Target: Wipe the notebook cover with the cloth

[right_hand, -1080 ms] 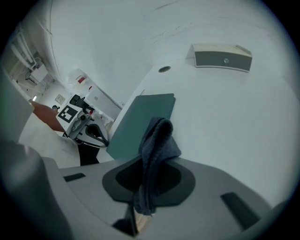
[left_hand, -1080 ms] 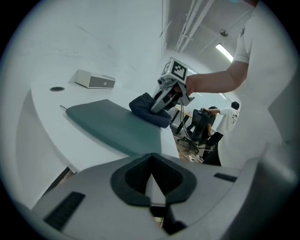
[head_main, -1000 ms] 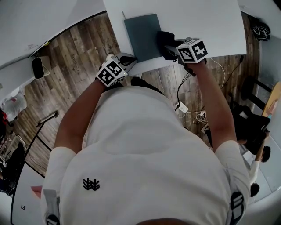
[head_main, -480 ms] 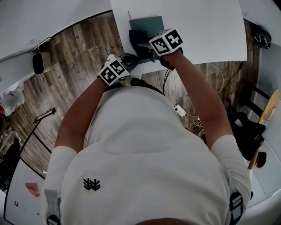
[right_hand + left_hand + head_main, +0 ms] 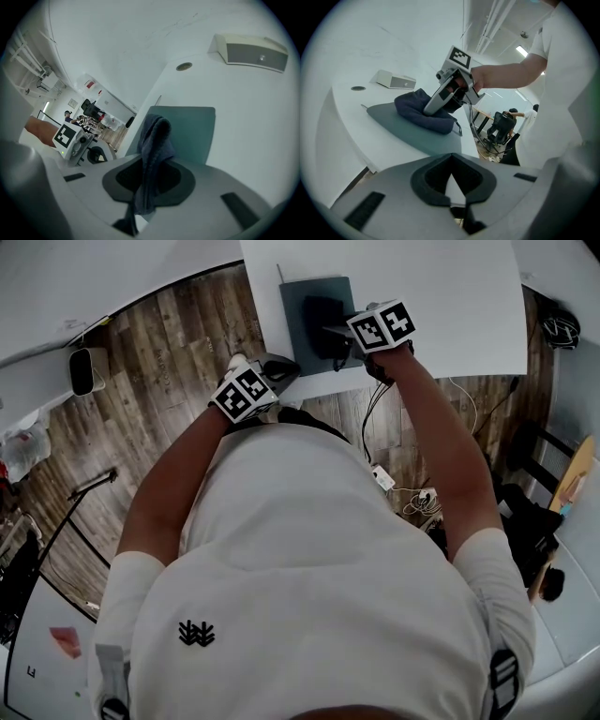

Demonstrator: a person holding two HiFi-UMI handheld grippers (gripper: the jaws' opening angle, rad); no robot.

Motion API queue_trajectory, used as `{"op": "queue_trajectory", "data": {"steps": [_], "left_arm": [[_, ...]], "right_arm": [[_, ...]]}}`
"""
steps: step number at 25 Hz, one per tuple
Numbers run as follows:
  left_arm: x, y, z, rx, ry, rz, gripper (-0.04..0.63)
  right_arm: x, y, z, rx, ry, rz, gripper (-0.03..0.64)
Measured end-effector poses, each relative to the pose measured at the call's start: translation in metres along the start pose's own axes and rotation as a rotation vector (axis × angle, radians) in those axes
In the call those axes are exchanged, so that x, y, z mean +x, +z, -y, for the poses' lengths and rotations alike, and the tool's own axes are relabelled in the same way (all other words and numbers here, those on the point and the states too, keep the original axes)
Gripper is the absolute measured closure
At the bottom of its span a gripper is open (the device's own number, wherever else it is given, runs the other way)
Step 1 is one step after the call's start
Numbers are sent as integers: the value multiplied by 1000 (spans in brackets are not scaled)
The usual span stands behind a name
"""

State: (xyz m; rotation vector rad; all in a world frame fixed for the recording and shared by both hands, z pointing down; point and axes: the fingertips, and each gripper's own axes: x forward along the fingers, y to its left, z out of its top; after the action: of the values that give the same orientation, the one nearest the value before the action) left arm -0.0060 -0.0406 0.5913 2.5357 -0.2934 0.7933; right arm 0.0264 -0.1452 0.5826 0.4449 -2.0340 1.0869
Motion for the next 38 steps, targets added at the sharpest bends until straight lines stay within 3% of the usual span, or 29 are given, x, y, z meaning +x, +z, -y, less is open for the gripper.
{"op": "queue_trajectory", "data": {"steps": [16,21,30,38], "left_arm": [[-1,2,1,7,-13,-6,589],[1,-1,2,10,-22,-14,589],[4,1,1,9,-29,-25,589],[2,-2,0,18,-21,-32,589]], "right_arm": [[-54,-19,66,21,-155,-19,571],[-51,1,33,-13,-102,3,571],[17,46,-30,-54,63,-19,571],[24,48,-12,-18,44,-31,571]]}}
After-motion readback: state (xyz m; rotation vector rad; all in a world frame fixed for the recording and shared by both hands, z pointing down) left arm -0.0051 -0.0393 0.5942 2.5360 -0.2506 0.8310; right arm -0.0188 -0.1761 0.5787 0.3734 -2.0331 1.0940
